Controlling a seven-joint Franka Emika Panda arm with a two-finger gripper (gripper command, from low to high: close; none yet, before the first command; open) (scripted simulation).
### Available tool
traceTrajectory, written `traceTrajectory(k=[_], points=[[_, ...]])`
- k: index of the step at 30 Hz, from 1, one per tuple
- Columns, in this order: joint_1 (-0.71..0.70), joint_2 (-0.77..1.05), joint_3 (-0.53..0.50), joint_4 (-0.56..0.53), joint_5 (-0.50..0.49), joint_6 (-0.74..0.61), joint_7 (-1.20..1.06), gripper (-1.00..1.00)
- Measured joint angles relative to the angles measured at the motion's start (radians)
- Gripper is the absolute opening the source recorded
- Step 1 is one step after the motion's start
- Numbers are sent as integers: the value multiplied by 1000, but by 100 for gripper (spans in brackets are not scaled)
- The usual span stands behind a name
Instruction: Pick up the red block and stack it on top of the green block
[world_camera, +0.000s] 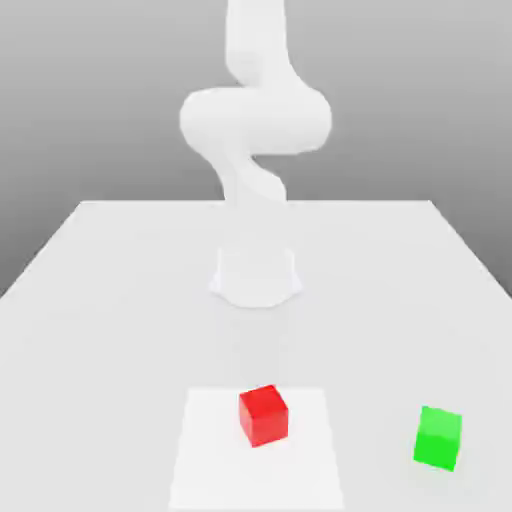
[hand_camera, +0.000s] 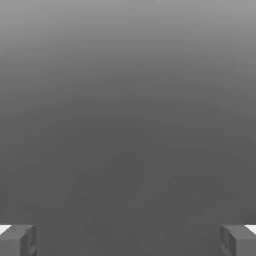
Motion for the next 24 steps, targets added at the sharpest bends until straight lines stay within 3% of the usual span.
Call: traceTrajectory(k=[8, 16, 24], points=[[-172, 236, 181, -129, -94, 126, 387, 0], [-293, 471, 284, -255, -163, 249, 748, 0], [-326, 667, 311, -384, -111, 382, 1022, 0]])
